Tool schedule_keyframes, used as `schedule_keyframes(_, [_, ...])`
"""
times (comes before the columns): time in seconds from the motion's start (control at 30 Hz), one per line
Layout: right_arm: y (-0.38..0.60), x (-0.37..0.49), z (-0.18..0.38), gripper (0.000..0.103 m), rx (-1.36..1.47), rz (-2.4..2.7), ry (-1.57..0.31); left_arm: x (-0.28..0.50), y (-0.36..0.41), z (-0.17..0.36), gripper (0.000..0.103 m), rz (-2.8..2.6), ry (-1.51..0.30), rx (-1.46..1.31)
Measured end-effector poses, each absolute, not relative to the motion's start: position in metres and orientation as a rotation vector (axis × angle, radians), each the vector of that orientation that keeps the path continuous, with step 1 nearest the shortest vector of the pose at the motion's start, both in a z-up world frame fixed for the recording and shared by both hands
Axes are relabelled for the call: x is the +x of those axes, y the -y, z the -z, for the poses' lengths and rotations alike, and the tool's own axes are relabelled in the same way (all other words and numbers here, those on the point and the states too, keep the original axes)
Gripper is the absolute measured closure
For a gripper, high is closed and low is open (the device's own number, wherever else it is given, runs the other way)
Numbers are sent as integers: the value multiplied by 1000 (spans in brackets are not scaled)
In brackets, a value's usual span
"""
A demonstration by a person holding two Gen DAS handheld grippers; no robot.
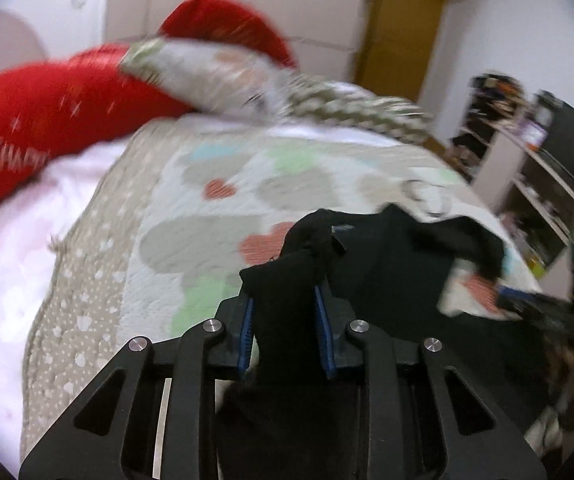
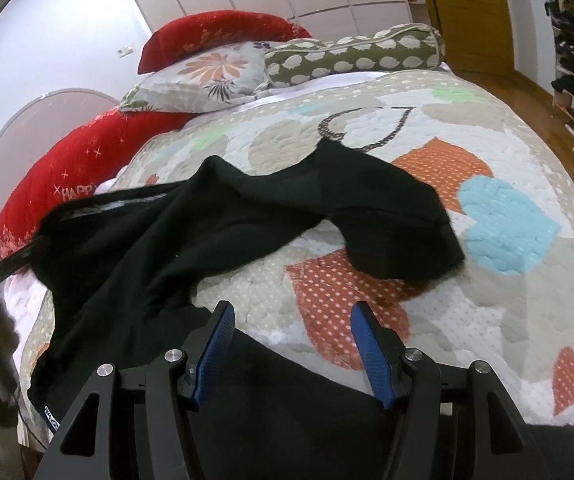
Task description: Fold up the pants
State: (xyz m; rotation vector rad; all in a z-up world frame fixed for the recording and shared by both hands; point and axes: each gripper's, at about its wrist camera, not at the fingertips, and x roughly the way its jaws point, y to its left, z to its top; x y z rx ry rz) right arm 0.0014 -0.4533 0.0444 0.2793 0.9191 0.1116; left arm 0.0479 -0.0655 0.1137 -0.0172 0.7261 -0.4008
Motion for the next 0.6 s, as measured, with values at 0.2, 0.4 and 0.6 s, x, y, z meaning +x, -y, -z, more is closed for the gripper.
schedule_keyframes(0.2, [469, -14, -49, 45, 324, -90, -906, -18, 74, -122, 94, 526, -675, -67])
schedule_keyframes(0.4, [485, -32, -54, 45, 362, -63, -892, -62, 78, -90, 94, 573, -724, -116])
schedule_keyframes(0.6, [486, -45, -63, 41, 364, -72, -880, -73, 67, -91, 94, 458, -699, -109])
